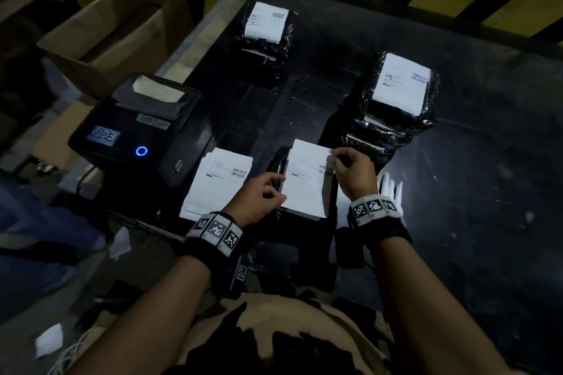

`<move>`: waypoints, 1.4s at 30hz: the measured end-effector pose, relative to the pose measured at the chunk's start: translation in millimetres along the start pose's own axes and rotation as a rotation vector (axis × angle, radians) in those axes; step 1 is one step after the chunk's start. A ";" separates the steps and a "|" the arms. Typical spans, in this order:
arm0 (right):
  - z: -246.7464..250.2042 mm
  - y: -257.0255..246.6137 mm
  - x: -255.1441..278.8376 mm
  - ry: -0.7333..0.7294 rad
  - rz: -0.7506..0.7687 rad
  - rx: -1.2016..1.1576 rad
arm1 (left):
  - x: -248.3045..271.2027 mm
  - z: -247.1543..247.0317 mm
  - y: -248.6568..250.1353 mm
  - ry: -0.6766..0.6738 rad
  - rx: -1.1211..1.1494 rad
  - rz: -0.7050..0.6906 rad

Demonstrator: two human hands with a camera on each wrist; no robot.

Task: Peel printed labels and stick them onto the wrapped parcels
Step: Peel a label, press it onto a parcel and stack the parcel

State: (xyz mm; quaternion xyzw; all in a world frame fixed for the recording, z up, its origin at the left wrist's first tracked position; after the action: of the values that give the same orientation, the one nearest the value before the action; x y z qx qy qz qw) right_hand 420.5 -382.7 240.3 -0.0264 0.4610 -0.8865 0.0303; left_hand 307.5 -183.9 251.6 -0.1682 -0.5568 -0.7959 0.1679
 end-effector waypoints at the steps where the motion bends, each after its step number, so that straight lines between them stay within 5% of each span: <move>1: -2.0 1.3 -0.7 -0.008 0.007 0.008 | -0.4 0.3 0.4 0.005 -0.005 0.002; 18: -16.1 12.5 -5.9 -0.181 0.055 0.176 | -6.7 0.2 -5.9 0.018 -0.068 0.042; 42: -21.7 0.3 -6.8 -0.238 0.155 0.348 | -13.5 1.1 -7.3 0.006 -0.094 0.115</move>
State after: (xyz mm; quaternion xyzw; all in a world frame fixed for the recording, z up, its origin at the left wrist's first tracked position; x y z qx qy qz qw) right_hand 425.7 -364.6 227.5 -0.0895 0.2951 -0.9383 0.1564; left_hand 316.3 -179.4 239.8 -0.2052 -0.5078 -0.8106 0.2070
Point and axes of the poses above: each hand's wrist, its own x-axis away from the middle knuckle, its own z-axis out of the back of the hand, y = z × x, the point moved 2 cm from there along -x, towards the middle knuckle, and after that the axes turned 8 degrees about z, right-handed, at the moved point
